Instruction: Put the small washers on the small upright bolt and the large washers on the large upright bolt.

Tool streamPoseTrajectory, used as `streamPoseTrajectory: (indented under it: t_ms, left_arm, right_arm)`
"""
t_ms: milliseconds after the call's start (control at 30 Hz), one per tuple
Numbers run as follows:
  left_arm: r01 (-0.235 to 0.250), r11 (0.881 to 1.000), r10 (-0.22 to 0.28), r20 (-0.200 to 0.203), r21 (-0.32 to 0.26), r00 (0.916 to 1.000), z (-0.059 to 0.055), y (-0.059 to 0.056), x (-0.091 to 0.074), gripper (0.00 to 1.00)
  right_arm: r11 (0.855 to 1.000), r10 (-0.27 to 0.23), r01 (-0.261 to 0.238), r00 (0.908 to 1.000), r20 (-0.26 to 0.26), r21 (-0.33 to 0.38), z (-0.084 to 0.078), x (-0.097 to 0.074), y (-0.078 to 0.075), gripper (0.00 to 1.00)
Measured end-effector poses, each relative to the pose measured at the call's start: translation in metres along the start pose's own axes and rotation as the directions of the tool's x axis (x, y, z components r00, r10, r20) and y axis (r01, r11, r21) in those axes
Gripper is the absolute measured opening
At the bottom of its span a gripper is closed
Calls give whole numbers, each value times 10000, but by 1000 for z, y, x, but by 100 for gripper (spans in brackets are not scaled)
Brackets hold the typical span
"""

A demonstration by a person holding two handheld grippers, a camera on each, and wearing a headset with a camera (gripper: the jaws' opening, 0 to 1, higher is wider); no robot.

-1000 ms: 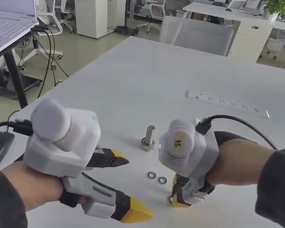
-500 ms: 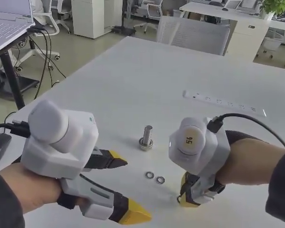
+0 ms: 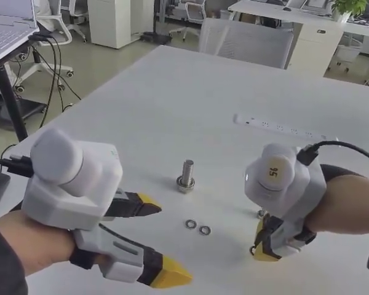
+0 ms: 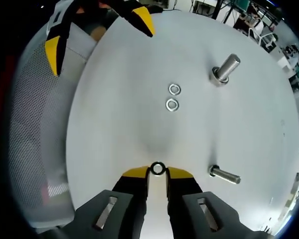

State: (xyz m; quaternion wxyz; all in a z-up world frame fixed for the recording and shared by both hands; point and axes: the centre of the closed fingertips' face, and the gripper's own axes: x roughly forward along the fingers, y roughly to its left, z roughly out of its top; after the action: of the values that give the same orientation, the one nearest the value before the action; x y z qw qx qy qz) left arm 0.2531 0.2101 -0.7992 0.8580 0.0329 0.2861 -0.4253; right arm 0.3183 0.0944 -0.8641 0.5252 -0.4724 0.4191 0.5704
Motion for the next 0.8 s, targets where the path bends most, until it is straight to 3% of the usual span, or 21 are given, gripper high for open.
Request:
streamPoseTrajectory:
  t_ms: [533, 800]
  left_arm:
    - [-35, 10000, 35, -108, -35, 9999, -3, 0, 3, 73]
    - [-24, 10000, 23, -160, -45, 9999, -7, -2, 5, 73]
  right_arm:
    - [9933, -496, 490, 9988, 31, 1043, -37, -15, -24, 15]
    - [9898, -804, 791, 9967, 61, 1184, -41, -27, -33, 15]
